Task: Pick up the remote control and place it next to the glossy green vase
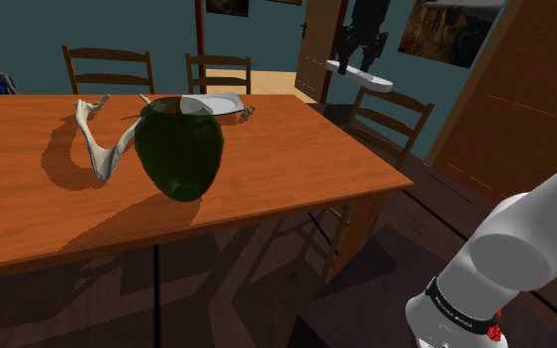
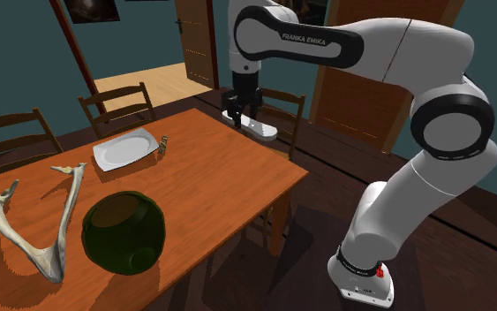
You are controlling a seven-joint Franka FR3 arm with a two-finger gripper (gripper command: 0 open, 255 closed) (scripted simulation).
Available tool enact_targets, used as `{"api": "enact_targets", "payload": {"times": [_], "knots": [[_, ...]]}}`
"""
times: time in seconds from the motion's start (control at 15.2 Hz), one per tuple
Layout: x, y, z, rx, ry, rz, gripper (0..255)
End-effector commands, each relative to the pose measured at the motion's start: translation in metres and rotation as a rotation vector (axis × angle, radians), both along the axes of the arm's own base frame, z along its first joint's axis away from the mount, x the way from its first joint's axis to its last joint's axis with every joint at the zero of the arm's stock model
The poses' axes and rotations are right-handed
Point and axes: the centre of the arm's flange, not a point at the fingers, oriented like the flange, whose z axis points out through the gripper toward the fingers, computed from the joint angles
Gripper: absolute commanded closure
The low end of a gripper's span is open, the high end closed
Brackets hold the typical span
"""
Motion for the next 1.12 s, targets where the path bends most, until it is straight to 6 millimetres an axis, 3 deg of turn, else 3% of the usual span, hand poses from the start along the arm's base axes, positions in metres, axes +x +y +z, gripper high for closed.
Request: {"api": "enact_targets", "payload": {"times": [0.0,1.06], "knots": [[0.006,0.027,0.001,0.0,0.0,-0.001,255],[0.057,0.232,0.003,0.0,0.0,-0.001,255]]}}
